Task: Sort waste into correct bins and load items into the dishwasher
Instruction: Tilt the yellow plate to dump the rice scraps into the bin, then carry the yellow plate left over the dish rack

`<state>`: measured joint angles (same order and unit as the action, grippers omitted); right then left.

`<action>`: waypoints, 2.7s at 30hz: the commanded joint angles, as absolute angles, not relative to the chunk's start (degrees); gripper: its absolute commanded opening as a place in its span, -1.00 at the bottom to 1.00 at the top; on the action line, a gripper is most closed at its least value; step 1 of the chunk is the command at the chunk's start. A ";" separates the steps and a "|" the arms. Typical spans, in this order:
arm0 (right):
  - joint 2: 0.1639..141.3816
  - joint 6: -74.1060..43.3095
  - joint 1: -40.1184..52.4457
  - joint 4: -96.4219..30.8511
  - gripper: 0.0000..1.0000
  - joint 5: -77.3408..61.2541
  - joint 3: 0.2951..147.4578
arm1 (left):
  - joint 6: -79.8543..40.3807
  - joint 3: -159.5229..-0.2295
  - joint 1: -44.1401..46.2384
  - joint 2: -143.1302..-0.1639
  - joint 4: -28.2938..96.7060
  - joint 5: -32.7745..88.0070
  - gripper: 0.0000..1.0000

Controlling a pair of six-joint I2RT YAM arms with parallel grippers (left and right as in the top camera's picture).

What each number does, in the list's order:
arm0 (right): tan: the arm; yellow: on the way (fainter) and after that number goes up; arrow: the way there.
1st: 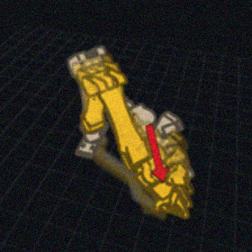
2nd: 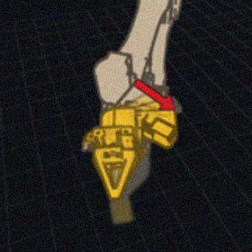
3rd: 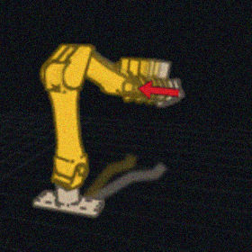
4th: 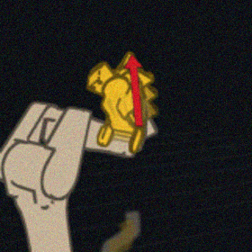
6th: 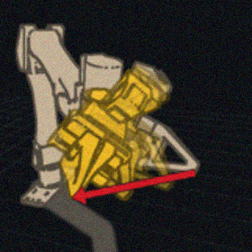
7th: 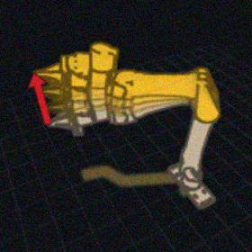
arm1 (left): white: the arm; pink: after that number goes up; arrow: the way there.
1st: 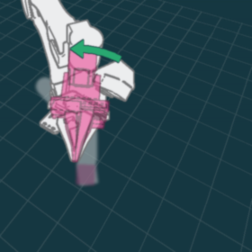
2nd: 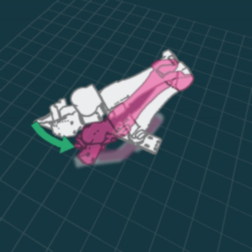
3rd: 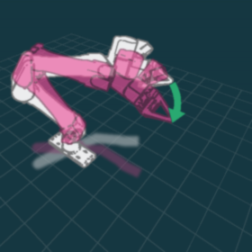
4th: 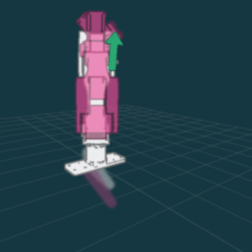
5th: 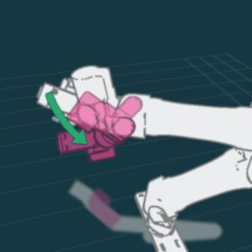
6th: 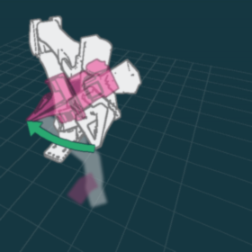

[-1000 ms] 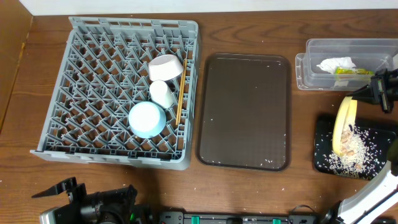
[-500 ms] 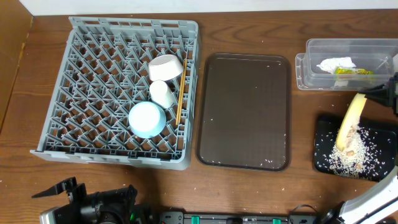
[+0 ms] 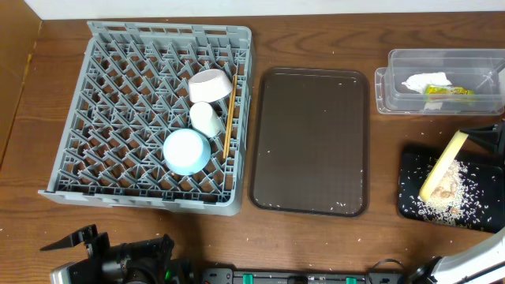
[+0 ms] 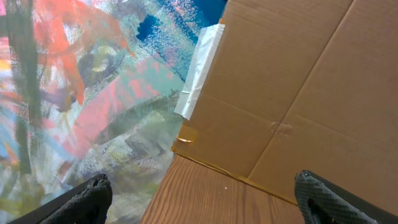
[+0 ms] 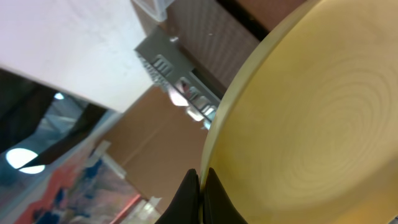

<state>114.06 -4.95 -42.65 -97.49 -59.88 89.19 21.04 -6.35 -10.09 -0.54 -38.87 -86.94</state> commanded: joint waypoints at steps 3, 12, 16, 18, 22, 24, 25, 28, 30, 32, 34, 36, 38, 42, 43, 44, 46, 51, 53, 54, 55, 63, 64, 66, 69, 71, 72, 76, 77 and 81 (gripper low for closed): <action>111.79 -2.63 -44.58 -97.51 -0.98 -65.25 88.60 | 21.37 -7.31 -10.22 -0.23 -39.11 -89.89 0.89; 110.00 -1.63 -44.77 -97.51 -0.98 -70.04 88.23 | 21.39 -7.31 -10.22 -0.23 -39.11 -89.89 0.89; 109.82 -2.83 -44.88 -97.51 -0.98 -70.06 88.23 | 21.37 -7.31 -10.22 -0.23 -39.13 -89.89 0.89; 109.82 -2.90 -44.88 -97.51 -0.98 -69.95 88.20 | 21.37 -7.31 -10.22 -0.23 -39.13 -89.89 0.89; 108.05 -3.01 -44.99 -97.51 -0.98 -69.52 87.64 | 21.37 -7.31 -10.22 -0.23 -39.11 -89.89 0.89; 107.46 -5.98 -45.06 -96.31 -0.97 -69.78 87.64 | 21.37 -7.31 -10.22 -0.23 -39.11 -89.89 0.89; 107.48 -7.40 -45.10 -95.74 -0.97 -69.78 87.64 | 21.37 -7.31 -10.22 -0.23 -39.11 -89.89 0.89; 107.11 -4.93 -45.56 -97.51 -0.97 -71.02 87.50 | 21.37 -7.31 -10.22 -0.23 -39.11 -89.89 0.89; 106.39 -4.86 -45.71 -97.49 -0.97 -70.54 87.50 | 21.37 -7.31 -10.22 -0.23 -39.11 -89.89 0.89; 106.41 -6.17 -45.80 -96.07 -0.97 -70.87 87.50 | 21.37 -7.31 -10.22 -0.23 -39.13 -89.89 0.89; 106.56 -7.20 -46.15 -95.64 -0.98 -70.87 87.50 | 21.37 -7.31 -10.22 -0.23 -39.11 -89.89 0.89; 106.52 -5.45 -46.63 -97.54 -0.98 -71.20 87.48 | 21.37 -7.31 -10.22 -0.23 -39.11 -89.89 0.89; 106.19 -4.56 -46.76 -97.54 -0.98 -71.55 87.46 | 21.39 -7.31 -10.22 -0.23 -39.11 -89.89 0.89; 106.13 -5.50 -46.96 -95.98 -0.97 -71.40 87.46 | 21.37 -7.31 -10.22 -0.23 -39.13 -89.89 0.89; 106.13 -5.61 -46.98 -96.07 -0.97 -71.40 87.46 | 21.37 -7.31 -10.22 -0.23 -39.11 -89.89 0.89; 106.13 -4.45 -46.98 -97.27 -0.98 -71.42 87.46 | 21.37 -7.31 -10.22 -0.23 -39.13 -89.89 0.89; 106.00 -2.81 -46.59 -97.51 -0.98 -71.66 87.48 | 21.37 -7.31 -10.22 -0.23 -39.11 -89.91 0.89; 105.56 0.49 -43.62 -97.51 -0.98 -75.83 87.48 | 21.37 -7.31 -10.22 -0.23 -39.11 -89.89 0.89; 104.60 1.41 -40.95 -97.51 -0.97 -78.61 87.48 | 21.37 -7.31 -10.22 -0.23 -39.13 -89.89 0.89; 104.16 1.39 -39.66 -97.51 -0.97 -79.44 87.48 | 21.37 -7.31 -10.22 -0.23 -39.13 -89.89 0.89; 103.66 1.39 -37.98 -97.45 -0.97 -80.86 87.53 | 21.37 -7.31 -10.22 -0.23 -39.11 -89.89 0.89; 102.87 -3.53 -23.81 -89.65 -0.97 -89.25 89.32 | 21.37 -7.31 -10.22 -0.23 -39.11 -89.89 0.89; 102.87 -5.65 -22.09 -87.09 -0.97 -89.25 89.69 | 21.37 -7.31 -10.22 -0.23 -39.11 -89.89 0.89; 102.87 -10.98 -18.61 -80.01 -0.97 -89.19 90.54 | 21.37 -7.31 -10.22 -0.23 -39.11 -89.89 0.89; 102.87 -24.58 -13.08 -64.82 -0.97 -84.16 92.25 | 21.37 -7.31 -10.22 -0.23 -39.11 -89.89 0.89; 102.74 -33.08 -8.93 -55.75 -0.97 -77.34 93.67 | 21.37 -7.31 -10.22 -0.23 -39.13 -89.89 0.89; 102.74 -35.83 -7.01 -52.23 -0.97 -74.65 94.24 | 21.37 -7.31 -10.22 -0.23 -39.13 -89.89 0.89; 102.69 -48.53 3.11 -33.17 -0.97 -66.46 95.92 | 21.37 -7.31 -10.22 -0.23 -39.11 -89.89 0.89; 102.69 -51.42 5.02 -28.91 -0.97 -64.90 95.92 | 21.37 -7.31 -10.22 -0.23 -39.13 -89.89 0.89; 102.91 -60.40 12.95 -11.57 -0.97 -57.41 95.92 | 21.37 -7.31 -10.22 -0.23 -39.13 -89.89 0.89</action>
<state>104.07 -48.40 8.93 -16.10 -65.10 94.61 21.04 -6.37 -10.09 -0.54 -38.89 -86.94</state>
